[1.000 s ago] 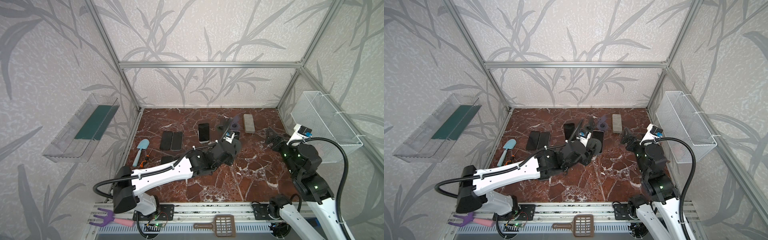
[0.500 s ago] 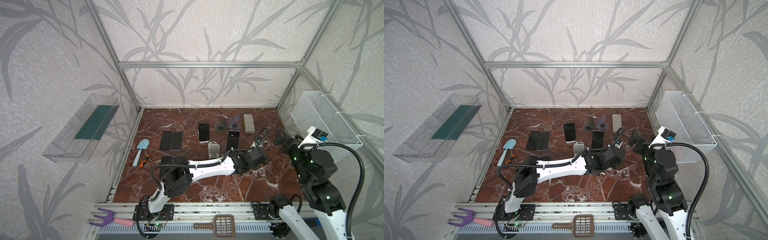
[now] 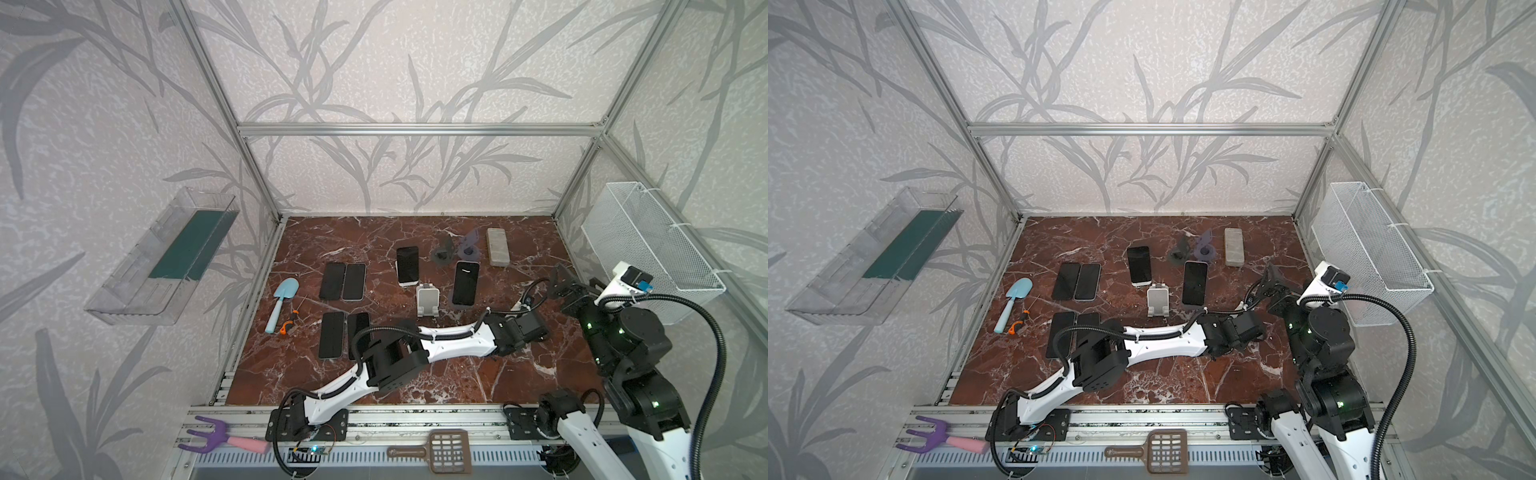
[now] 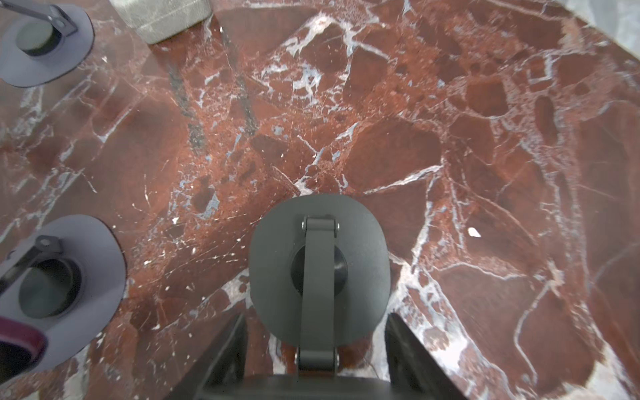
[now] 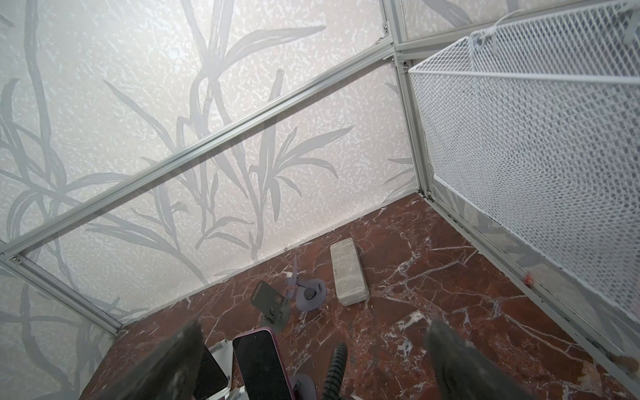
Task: Remove the phone from the phone stand
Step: Place the phone stand at the middle-right of the table.
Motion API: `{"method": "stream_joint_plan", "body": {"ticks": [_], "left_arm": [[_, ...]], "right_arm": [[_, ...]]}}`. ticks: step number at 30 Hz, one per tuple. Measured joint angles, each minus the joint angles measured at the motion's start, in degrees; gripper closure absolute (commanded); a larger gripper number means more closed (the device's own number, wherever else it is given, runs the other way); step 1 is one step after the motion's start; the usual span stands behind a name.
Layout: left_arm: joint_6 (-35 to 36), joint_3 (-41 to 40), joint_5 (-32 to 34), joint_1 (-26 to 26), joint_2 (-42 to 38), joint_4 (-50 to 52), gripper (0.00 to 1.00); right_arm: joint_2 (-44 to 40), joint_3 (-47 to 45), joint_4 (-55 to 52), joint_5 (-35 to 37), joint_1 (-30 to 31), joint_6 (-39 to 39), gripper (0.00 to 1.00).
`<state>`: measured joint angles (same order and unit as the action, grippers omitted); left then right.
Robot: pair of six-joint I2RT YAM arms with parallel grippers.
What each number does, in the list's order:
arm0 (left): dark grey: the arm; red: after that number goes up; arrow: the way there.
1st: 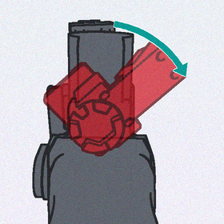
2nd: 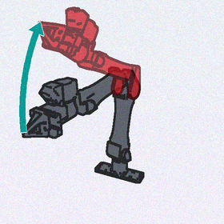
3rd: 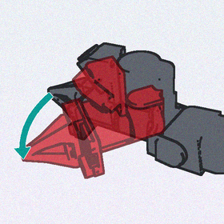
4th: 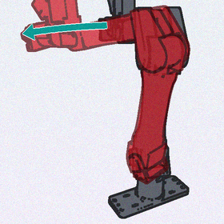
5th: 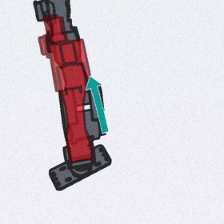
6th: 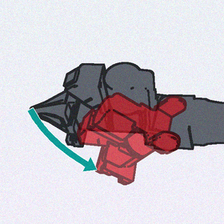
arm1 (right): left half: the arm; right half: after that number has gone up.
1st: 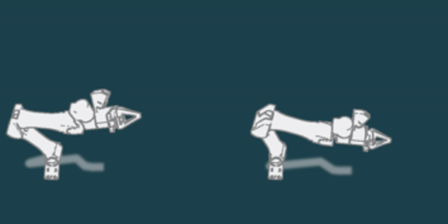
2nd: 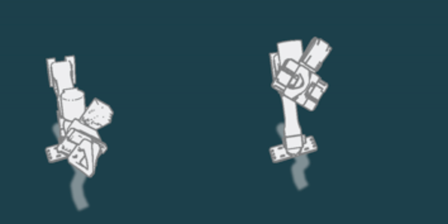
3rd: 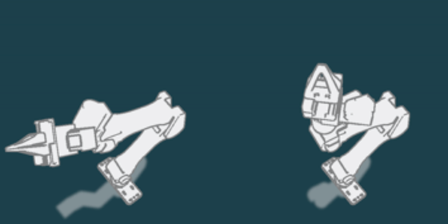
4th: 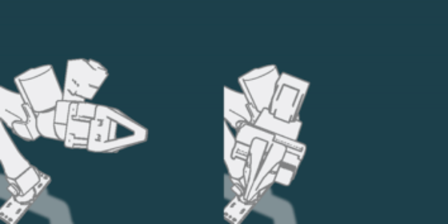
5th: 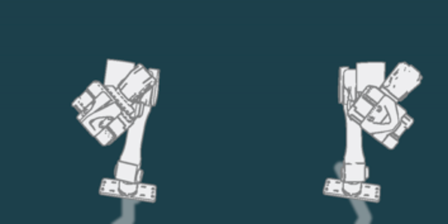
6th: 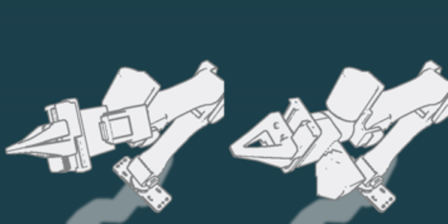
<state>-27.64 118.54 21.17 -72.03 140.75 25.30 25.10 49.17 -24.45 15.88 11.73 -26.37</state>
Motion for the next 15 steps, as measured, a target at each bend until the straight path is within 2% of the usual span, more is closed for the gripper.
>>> {"method": "stream_joint_plan", "body": {"ticks": [7,10,12,15], "left_arm": [[0.4,0.4,-1.6,1.3,0.1,-0.1,0.4],[1.4,-0.2,-2.6,1.6,0.0,-0.8,0.29],[2.4,-0.7,-3.6,1.9,0.0,-0.7,0.17],[3.7,-1.8,-5.1,2.0,-0.5,-0.2,0.12]], "right_arm": [[-0.8,-1.6,-1.4,-0.8,0.0,-0.2,0.0],[-1.4,-3.0,-2.4,-1.0,0.0,-0.2,0.0],[-1.6,-3.4,-3.3,-1.4,0.0,-0.1,0.0],[-1.8,-3.4,-4.6,-1.5,0.0,0.5,0.01]]}}
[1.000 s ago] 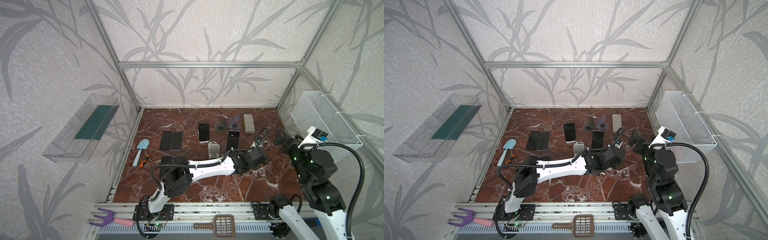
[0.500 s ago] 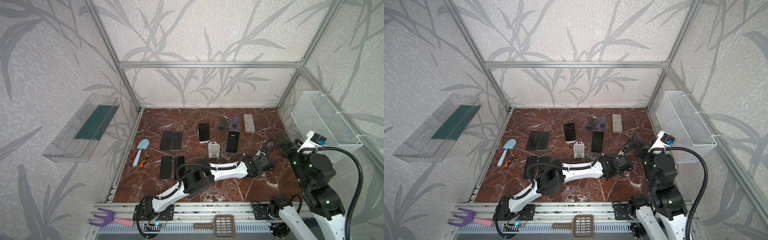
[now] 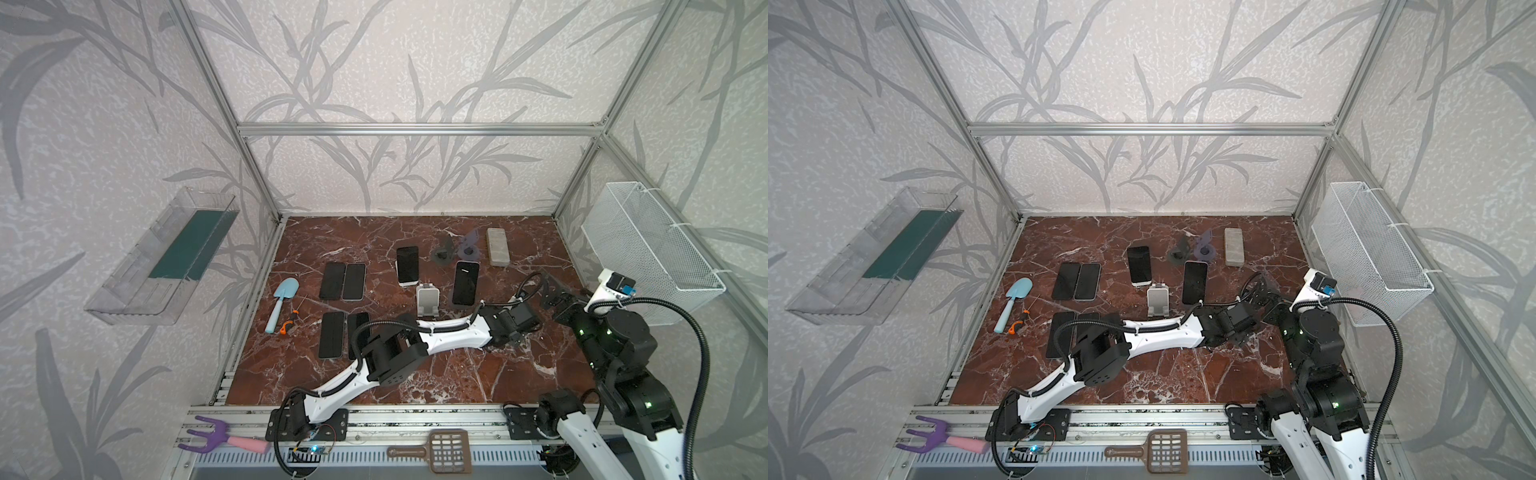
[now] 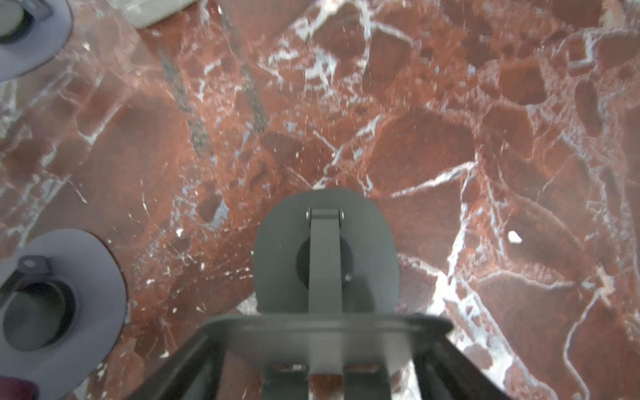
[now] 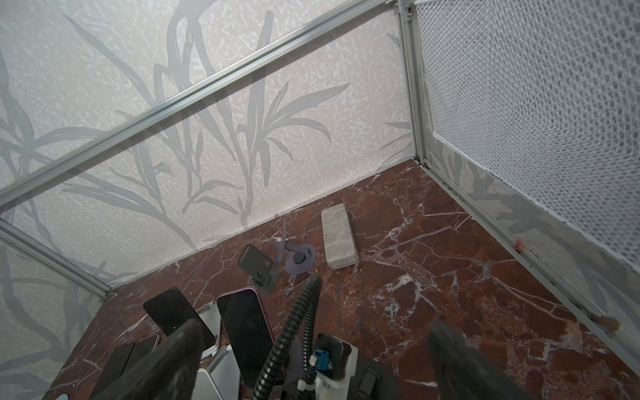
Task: Remove the phone from the phone stand
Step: Place the phone stand at the middle-right of the table.
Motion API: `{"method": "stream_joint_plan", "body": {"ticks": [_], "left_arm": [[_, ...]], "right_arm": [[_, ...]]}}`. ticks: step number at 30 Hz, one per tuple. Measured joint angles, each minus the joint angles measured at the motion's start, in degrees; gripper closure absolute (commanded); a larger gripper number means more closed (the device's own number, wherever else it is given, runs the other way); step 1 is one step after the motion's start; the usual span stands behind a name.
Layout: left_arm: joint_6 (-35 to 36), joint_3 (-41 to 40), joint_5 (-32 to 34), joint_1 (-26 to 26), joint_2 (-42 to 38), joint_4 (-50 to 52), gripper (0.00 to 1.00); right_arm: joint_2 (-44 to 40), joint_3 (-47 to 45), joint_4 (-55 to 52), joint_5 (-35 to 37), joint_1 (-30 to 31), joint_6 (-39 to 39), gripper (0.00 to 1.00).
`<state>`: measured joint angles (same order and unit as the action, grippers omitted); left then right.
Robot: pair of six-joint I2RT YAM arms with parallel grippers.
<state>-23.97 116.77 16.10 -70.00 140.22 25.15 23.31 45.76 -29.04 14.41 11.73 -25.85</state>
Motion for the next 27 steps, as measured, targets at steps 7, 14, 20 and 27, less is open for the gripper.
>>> {"method": "stream_joint_plan", "body": {"ticks": [7,14,20,27], "left_arm": [[2.8,-6.8,-2.3,-0.1,-8.4,0.3,0.1],[5.0,-10.6,-2.6,-0.1,-19.1,0.1,0.1],[5.7,-22.8,-0.6,-0.1,-33.5,-2.1,0.1],[3.3,-45.0,8.1,0.0,-57.7,-7.9,0.09]], "right_arm": [[-0.8,-0.1,-1.4,-0.5,0.0,1.2,0.0],[-0.9,-1.2,-2.5,-0.1,-0.2,1.4,0.0],[-0.1,-4.6,-4.2,-0.5,-0.2,0.9,0.0],[5.8,-13.6,-4.5,-2.4,-0.2,-3.7,0.01]]}}
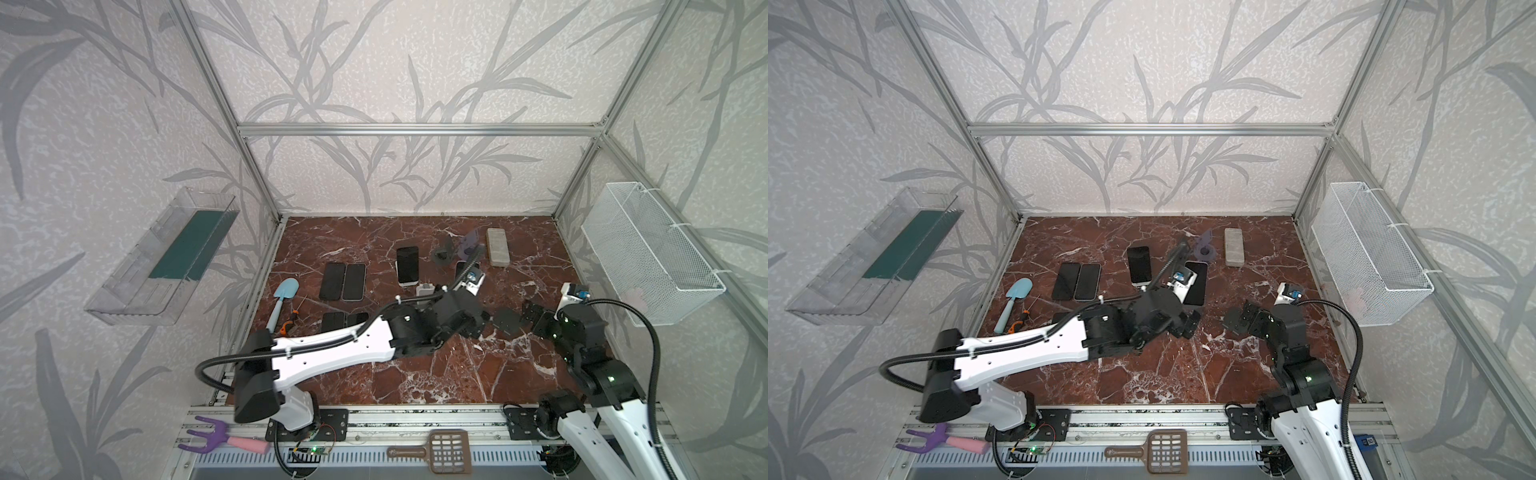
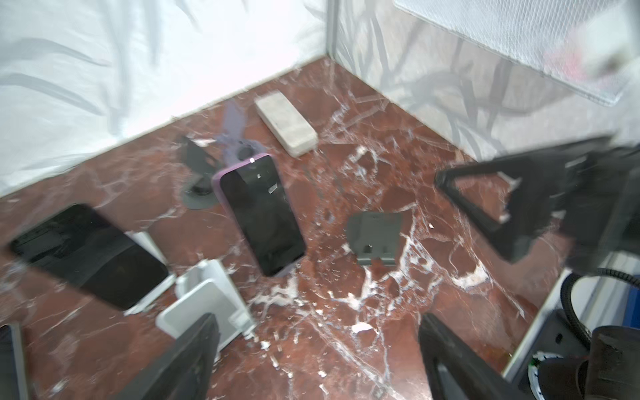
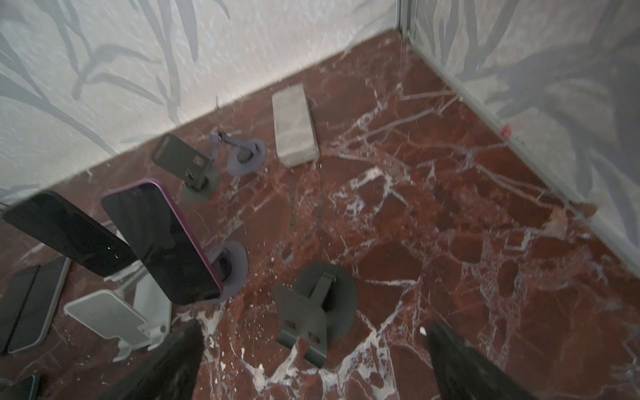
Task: Remove the phone from the phone stand
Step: Place the phone stand at the middle-right of the table, then move the phone stand to the middle-right of the table.
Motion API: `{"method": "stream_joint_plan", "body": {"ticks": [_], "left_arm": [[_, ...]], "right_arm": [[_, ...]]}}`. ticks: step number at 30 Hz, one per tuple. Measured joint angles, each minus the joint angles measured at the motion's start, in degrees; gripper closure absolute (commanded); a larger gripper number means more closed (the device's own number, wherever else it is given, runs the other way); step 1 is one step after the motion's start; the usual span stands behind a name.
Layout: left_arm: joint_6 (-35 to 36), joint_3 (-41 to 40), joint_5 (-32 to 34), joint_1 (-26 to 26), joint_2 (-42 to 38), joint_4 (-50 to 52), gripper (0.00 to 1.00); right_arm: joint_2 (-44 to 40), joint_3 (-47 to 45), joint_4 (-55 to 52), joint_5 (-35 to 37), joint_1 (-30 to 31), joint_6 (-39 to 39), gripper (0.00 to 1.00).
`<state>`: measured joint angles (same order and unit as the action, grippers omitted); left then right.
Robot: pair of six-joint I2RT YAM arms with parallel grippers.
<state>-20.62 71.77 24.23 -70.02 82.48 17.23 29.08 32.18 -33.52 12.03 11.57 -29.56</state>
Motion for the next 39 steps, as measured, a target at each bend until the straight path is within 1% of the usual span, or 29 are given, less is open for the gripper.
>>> {"method": "stream_joint_plan", "body": {"ticks": [2,5,8,11,16,19,24,28,32,36,39], "left_arm": [[-1.7,-6.5,2.3,0.1,-6.2,-1.5,0.09],[-4.3,-14.4,4.5,0.3,-12.6,-2.5,0.09],[-6.5,-20.5,5.6,0.5,-17.0,-2.6,0.09],[-7.8,-24.3,6.1,0.6,-20.1,-2.5,0.09],[-9.0,-27.5,6.2,0.8,-24.7,-2.8,0.08],[-9.5,-29.6,6.2,0.9,-27.1,-3.5,0.07],[-10.0,-32.0,6.0,1.5,-29.5,-4.3,0.07],[-10.2,-33.3,5.7,1.9,-30.7,-4.8,0.07],[-10.5,-34.1,5.2,2.3,-31.1,-5.4,0.07],[-10.5,-34.4,4.6,2.7,-31.3,-5.6,0.06],[-10.5,-34.5,4.3,3.0,-31.4,-5.7,0.06]], "right_arm": [[1.8,-1.7,0.3,-0.4,0.3,-1.7,0.01],[4.6,-3.2,1.3,-0.4,1.2,-3.7,0.01],[8.2,-3.9,3.0,0.2,3.5,-6.0,0.01],[12.1,-3.9,4.9,1.7,6.3,-8.1,0.01],[17.0,-4.0,8.1,3.7,7.9,-11.0,0.01],[20.8,-4.0,10.0,5.9,10.1,-12.4,0.01],[26.8,-4.0,12.1,9.6,12.7,-14.3,0.01],[29.4,-4.1,13.8,12.4,12.7,-15.9,0.1],[32.0,-4.1,16.5,13.2,12.7,-16.2,0.14],[34.7,-4.1,19.1,13.1,12.7,-16.1,0.15],[36.0,-4.1,19.7,13.4,12.7,-16.1,0.2]]}}
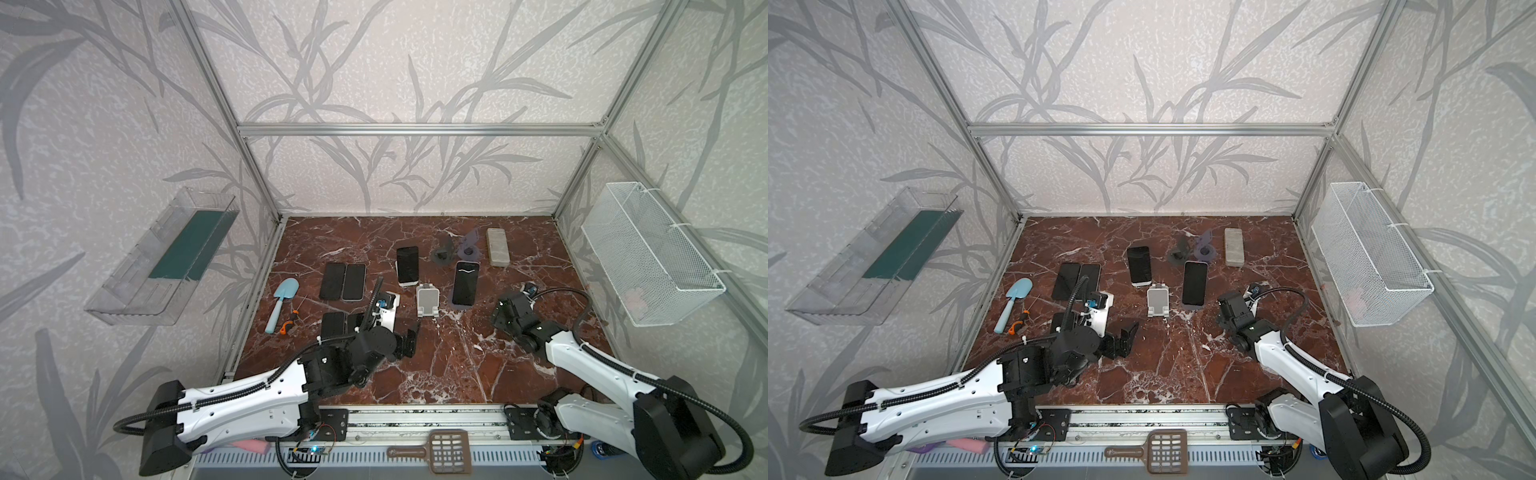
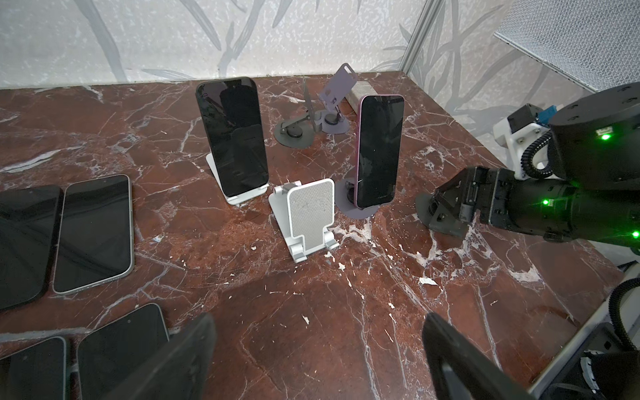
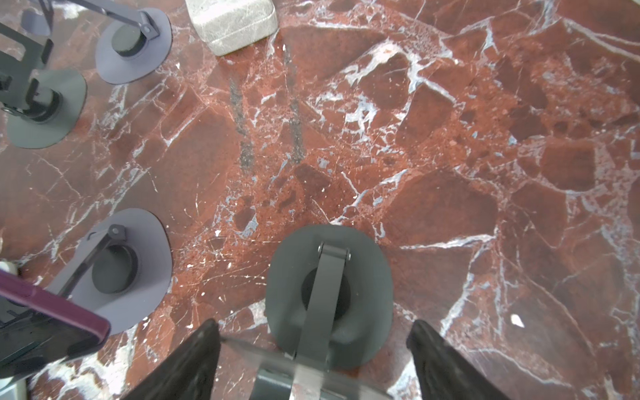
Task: Remove the phone from the phone stand
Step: Move the phone stand to the middle-right of the table.
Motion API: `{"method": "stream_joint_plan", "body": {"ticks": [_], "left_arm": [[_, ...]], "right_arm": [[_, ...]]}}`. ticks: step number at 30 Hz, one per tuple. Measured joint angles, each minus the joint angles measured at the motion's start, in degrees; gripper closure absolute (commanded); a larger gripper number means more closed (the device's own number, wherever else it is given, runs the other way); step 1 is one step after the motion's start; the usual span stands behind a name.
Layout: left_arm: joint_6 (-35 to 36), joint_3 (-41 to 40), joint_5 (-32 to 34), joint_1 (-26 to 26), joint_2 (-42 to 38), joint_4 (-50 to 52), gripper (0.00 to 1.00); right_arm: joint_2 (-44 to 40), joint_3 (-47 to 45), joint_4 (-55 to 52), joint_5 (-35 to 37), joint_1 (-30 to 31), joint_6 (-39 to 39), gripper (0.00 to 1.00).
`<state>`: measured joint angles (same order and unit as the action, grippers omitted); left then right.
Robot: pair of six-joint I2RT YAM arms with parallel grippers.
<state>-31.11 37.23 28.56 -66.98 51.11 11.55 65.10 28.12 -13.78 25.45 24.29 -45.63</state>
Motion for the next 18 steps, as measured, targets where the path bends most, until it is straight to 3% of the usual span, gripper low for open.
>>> {"method": "stream_joint_plan", "body": {"ticks": [12,18], "left_arm": [[0.0,-0.8,-1.0,1.8,-1.9,0.0,0.06],[0.0,-1.0,-1.6,2.4,-2.2,0.0,0.06]], "right_arm": [[1.3,0.0,0.9,1.6,0.0,1.4,0.38],[1.1,0.0,1.8,1.0,0.0,6.0,0.42]]}}
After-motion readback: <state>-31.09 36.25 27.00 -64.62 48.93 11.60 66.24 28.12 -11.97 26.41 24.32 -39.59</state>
